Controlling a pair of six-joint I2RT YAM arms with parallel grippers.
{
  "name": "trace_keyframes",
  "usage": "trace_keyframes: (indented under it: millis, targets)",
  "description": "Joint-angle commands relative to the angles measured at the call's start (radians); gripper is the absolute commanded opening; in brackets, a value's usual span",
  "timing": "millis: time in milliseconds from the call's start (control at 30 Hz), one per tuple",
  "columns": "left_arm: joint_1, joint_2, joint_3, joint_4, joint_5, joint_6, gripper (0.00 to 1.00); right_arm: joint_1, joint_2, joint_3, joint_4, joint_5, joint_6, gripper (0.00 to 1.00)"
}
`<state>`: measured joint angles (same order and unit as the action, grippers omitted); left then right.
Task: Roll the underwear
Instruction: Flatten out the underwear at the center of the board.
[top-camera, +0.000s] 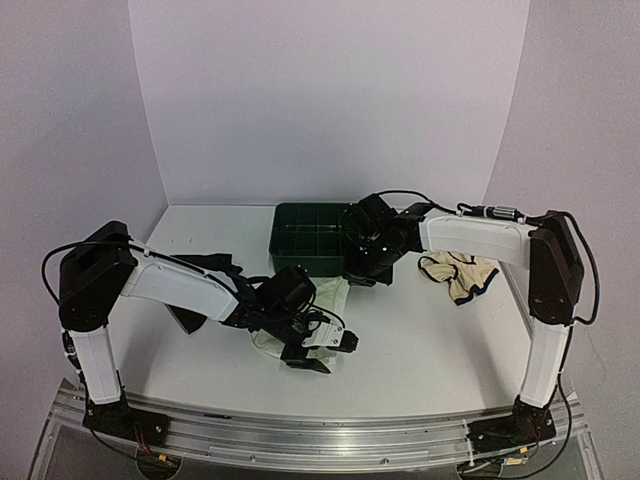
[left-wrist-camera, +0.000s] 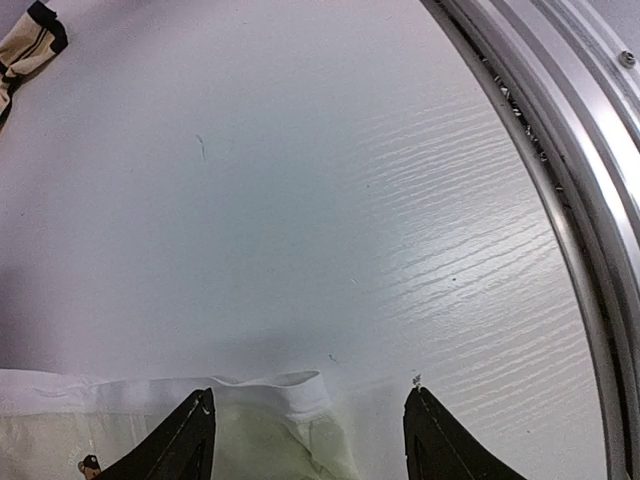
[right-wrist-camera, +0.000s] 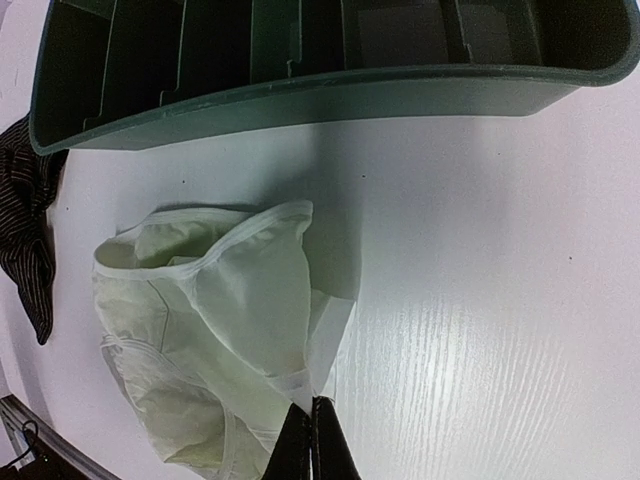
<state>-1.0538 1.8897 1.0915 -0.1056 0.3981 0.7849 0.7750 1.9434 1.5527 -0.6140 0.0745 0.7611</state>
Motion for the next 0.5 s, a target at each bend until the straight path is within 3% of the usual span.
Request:
trace_keyframes:
  millis: [0,233,467]
  targets:
    - [-0.01,0.029,0.025,0.045,-0.058,-0.053,0.61,-0.001,-0.054,-0.019,-0.004,0.004,0.008,0.0]
    - [-0.031,0.055,0.009,0.036,-0.07,-0.013,0.55,-0.002,-0.053,-0.011,-0.004,0.018,-0.015,0.0]
    - [-0.022,0.065,-0.011,0.094,-0.141,0.033,0.34,-0.002,-0.073,-0.026,-0.008,0.034,-0.034,0.0]
